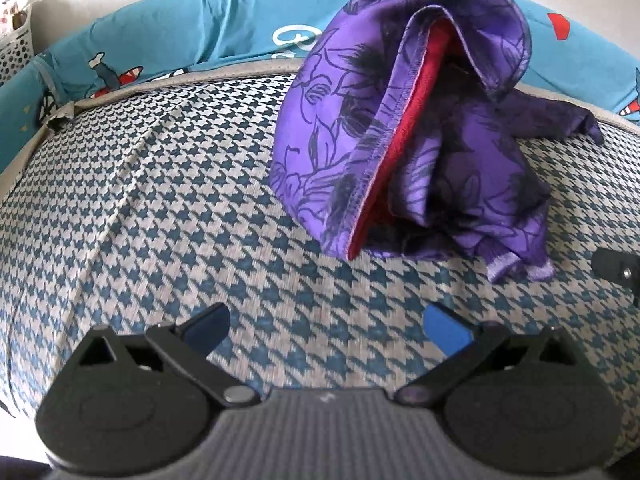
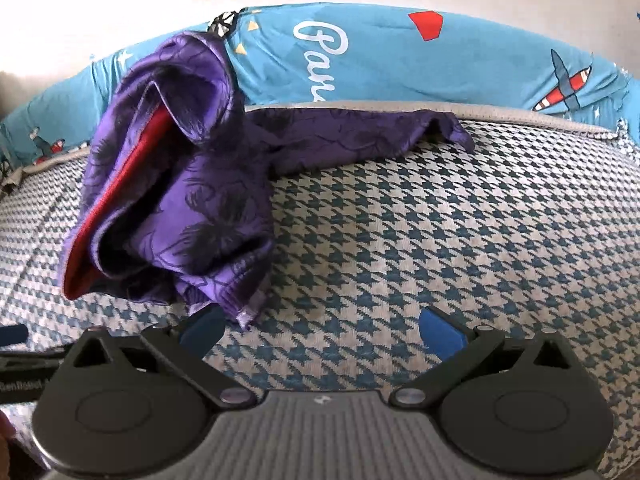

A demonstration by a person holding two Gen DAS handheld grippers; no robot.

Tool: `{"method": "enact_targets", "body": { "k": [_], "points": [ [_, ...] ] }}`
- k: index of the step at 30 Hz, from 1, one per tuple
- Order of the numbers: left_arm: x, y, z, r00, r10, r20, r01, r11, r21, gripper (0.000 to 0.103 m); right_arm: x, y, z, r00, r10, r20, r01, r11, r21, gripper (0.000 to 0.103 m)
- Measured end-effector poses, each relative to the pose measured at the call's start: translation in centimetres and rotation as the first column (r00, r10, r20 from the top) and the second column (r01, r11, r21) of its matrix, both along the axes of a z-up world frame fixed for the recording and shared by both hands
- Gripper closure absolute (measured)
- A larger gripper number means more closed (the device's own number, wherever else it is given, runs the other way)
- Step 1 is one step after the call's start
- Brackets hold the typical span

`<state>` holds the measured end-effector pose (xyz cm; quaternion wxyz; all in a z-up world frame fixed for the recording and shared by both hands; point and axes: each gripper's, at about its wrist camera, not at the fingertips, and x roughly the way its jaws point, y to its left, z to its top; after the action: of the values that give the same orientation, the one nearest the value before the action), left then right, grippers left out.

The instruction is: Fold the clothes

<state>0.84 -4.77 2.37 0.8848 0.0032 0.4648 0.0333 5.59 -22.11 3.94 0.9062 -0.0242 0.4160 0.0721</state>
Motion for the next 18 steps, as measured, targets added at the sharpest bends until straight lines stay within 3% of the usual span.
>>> {"method": "enact_targets", "body": {
  "k": [4, 8, 14, 18],
  "points": [
    [0.8, -0.6, -0.4, 0.999, -0.027, 0.019, 0.027, 0.999, 0.023, 0.0, 1.1, 0.1, -0.4, 0.999, 0.024, -0.04, -0.023, 1.0, 0.018, 0.0],
    [0.7, -1.1, -0.9, 0.999, -0.049, 0.016, 0.05, 0.999, -0.018, 0.0, 2.0, 0.9, -0.9, 0.999, 0.037, -0.038, -0.038, 0.999, -0.025, 0.0],
    [0.2, -1.2, -1.3, 0.999, -0.054, 0.002, 0.054, 0.998, -0.019, 0.0, 1.7, 1.1, -1.5, 0.999, 0.042, -0.019, -0.043, 0.996, -0.075, 0.0],
    [0.0, -1.4, -1.6, 0.998, -0.056, -0.009, 0.056, 0.998, -0.019, 0.0, 1.7, 1.1, -2.2, 0.996, 0.058, -0.063, -0.062, 0.996, -0.067, 0.0]
  ]
}}
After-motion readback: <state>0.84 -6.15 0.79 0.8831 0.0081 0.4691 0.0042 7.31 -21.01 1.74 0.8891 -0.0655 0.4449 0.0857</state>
